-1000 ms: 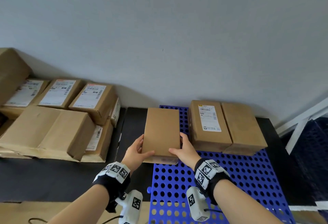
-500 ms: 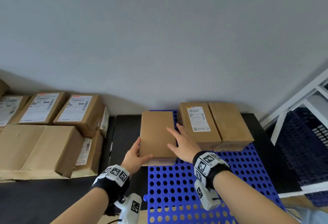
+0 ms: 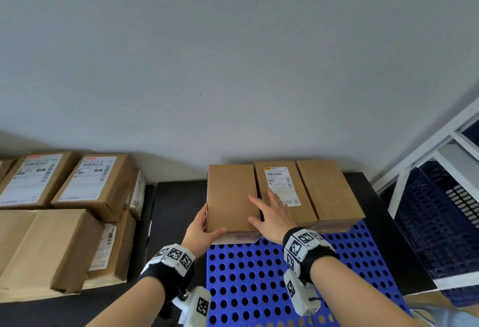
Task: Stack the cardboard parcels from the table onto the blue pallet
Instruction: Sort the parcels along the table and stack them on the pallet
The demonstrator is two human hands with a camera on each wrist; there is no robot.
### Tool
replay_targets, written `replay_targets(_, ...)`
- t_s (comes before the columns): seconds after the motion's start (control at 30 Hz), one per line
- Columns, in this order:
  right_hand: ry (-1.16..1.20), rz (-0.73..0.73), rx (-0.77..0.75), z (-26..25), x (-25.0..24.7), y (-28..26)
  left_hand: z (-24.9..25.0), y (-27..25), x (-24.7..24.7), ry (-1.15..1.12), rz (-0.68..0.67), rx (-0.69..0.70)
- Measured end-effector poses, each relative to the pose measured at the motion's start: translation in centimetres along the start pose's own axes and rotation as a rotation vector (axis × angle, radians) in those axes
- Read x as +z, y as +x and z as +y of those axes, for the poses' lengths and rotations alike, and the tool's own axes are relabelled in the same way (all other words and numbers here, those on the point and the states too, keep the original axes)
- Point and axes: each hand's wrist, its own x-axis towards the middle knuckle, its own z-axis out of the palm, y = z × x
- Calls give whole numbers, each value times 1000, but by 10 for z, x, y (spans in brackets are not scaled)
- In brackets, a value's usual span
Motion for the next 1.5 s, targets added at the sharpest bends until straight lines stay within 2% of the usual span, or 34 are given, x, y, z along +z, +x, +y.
replay_targets(0.63, -31, -50, 33, 21, 0, 4, 1, 7, 14, -23, -24, -36)
replay_targets(0.97, 15, -49, 14, 17, -9, -4, 16, -7, 10, 93, 14, -29)
replay_targets(1.23, 166, -92, -90, -11, -30, -24, 45, -60, -15, 242, 180, -18)
replay_targets(1.5, 275, -156, -229, -93, -42, -41, 65, -134, -73, 236, 396, -8)
